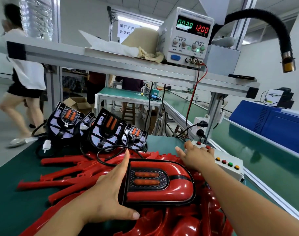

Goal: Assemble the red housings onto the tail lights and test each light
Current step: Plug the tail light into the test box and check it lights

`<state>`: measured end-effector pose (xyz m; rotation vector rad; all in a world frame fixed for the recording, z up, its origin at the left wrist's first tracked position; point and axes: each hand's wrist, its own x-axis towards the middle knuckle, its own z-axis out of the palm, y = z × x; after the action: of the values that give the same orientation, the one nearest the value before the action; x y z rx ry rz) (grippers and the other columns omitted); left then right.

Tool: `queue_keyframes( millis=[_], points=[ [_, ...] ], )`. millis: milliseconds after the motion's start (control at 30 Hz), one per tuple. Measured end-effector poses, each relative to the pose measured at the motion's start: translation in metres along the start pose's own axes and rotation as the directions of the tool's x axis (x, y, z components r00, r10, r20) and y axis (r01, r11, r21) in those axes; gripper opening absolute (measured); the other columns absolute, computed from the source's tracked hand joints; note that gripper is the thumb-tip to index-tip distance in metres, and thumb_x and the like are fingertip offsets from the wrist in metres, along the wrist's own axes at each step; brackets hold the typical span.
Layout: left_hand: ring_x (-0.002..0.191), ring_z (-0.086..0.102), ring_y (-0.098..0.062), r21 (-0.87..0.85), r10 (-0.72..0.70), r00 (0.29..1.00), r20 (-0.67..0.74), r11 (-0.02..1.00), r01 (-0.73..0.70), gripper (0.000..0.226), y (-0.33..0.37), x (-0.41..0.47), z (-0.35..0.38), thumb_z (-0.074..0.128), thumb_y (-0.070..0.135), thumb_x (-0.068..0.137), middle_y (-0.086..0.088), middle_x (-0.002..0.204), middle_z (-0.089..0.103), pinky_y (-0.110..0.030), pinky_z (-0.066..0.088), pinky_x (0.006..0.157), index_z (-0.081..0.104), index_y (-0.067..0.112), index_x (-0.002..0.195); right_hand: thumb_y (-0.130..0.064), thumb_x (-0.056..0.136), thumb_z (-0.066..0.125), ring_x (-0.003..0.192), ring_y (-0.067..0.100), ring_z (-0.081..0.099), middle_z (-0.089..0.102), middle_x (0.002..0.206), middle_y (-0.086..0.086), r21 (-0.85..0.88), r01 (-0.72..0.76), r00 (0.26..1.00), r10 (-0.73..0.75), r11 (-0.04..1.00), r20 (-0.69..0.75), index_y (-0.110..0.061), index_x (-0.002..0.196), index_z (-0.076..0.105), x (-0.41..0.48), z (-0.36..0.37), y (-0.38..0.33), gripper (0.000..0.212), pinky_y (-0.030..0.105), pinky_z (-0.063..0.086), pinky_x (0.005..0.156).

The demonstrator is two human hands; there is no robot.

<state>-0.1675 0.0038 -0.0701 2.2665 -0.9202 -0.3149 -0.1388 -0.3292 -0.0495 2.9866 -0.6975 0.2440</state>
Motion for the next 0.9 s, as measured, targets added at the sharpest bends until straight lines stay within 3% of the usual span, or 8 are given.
queue_keyframes(
  millis=[233, 300, 433, 900],
  points=[
    [0.147, 0.001, -0.008, 0.054, 0.027, 0.999, -0.036, 0.998, -0.025, 0.144, -0.0005, 0.0016, 0.0007, 0.079, 0.069, 0.055, 0.042, 0.137, -0.016, -0.029, 0.003, 0.118, -0.047, 0.058, 0.122, -0.079, 0.086, 0.007, 0.127, 0.035, 0.046, 0.055, 0.136, 0.004, -0.038, 0.018, 1.000, -0.018, 0.999, 0.011, -0.027, 0.116, 0.042, -0.0038, 0.0031, -0.0020, 0.069, 0.057, 0.017, 0.106],
    [0.147, 0.002, -0.009, 0.053, 0.017, 0.999, -0.038, 0.998, -0.015, 0.143, -0.0009, 0.0016, 0.0009, 0.077, 0.072, 0.051, 0.045, 0.134, -0.016, -0.030, 0.005, 0.119, -0.047, 0.060, 0.121, -0.079, 0.086, 0.007, 0.125, 0.034, 0.047, 0.056, 0.134, 0.004, -0.027, 0.020, 1.000, -0.020, 0.999, 0.005, -0.027, 0.116, 0.042, -0.0048, 0.0032, -0.0016, 0.069, 0.057, 0.018, 0.107],
    [0.149, 0.003, -0.014, 0.037, 0.007, 0.999, -0.049, 0.999, -0.005, 0.142, -0.0021, 0.0015, 0.0006, 0.076, 0.077, 0.046, 0.035, 0.146, -0.010, -0.038, 0.008, 0.122, -0.043, 0.064, 0.122, -0.078, 0.086, 0.006, 0.124, 0.033, 0.048, 0.058, 0.131, 0.005, -0.025, 0.025, 1.000, -0.024, 0.999, 0.007, -0.026, 0.118, 0.042, -0.0061, 0.0022, -0.0013, 0.071, 0.056, 0.019, 0.108],
    [0.147, -0.002, -0.007, 0.080, 0.034, 0.999, -0.025, 0.996, -0.031, 0.139, 0.0027, -0.0009, -0.0004, 0.073, 0.074, 0.058, 0.032, 0.146, -0.017, -0.035, 0.003, 0.122, -0.048, 0.055, 0.122, -0.079, 0.085, 0.005, 0.122, 0.031, 0.050, 0.060, 0.129, 0.004, -0.019, 0.027, 1.000, -0.027, 0.999, -0.002, -0.028, 0.114, 0.042, -0.0060, 0.0021, -0.0004, 0.070, 0.051, 0.020, 0.100]
  ],
)
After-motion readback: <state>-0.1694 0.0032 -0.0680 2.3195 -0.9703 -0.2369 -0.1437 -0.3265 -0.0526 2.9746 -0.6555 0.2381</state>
